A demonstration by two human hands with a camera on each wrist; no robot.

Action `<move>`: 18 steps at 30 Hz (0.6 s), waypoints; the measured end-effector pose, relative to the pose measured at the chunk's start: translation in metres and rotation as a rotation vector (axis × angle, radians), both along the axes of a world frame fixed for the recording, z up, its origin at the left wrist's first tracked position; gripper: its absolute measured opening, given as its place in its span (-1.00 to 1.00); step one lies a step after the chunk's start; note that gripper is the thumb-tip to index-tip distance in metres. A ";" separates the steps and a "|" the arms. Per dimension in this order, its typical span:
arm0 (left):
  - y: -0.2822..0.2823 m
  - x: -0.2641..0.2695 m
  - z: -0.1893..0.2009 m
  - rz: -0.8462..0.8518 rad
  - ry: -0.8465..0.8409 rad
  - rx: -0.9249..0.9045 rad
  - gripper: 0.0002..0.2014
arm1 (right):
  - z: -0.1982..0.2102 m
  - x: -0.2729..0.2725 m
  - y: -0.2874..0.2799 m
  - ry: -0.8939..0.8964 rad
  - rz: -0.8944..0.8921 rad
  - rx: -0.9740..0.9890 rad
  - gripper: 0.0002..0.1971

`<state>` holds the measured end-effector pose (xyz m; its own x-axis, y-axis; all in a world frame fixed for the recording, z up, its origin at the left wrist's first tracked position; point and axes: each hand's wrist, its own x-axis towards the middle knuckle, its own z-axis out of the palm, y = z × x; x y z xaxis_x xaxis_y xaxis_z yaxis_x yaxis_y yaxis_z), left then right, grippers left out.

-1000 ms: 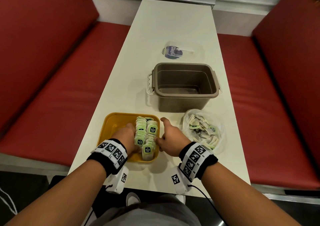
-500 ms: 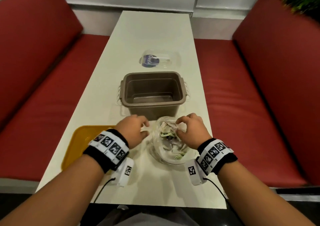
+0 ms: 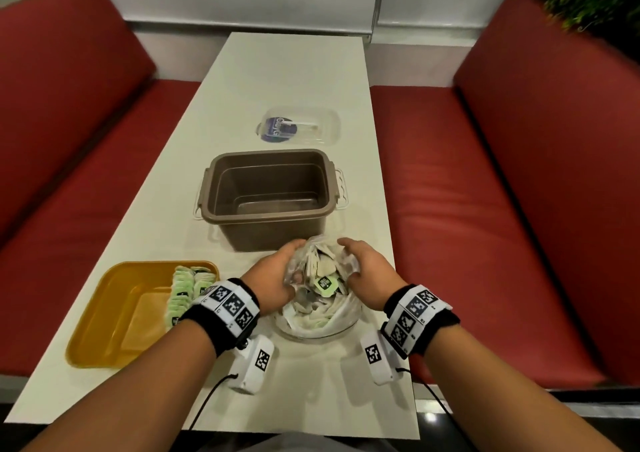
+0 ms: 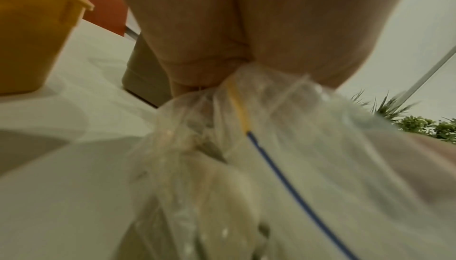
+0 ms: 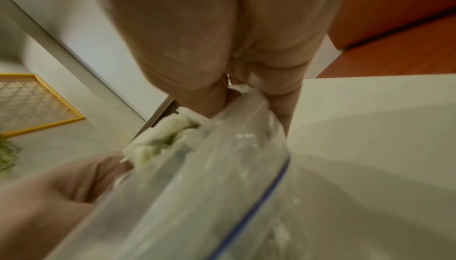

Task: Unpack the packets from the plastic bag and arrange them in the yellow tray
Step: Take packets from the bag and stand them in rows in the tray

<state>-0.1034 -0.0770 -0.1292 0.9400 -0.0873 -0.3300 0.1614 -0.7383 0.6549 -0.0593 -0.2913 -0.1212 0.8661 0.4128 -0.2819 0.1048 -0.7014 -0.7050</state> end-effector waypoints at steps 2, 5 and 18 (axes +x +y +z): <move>0.002 -0.003 -0.003 0.019 -0.079 0.018 -0.37 | 0.000 0.002 -0.005 -0.027 -0.028 0.068 -0.31; 0.000 -0.008 -0.006 -0.024 -0.062 0.184 -0.32 | -0.001 0.003 -0.009 -0.020 0.048 0.015 -0.38; -0.023 -0.004 0.023 0.087 -0.128 0.433 -0.75 | -0.018 -0.008 -0.002 0.024 0.229 -0.203 0.41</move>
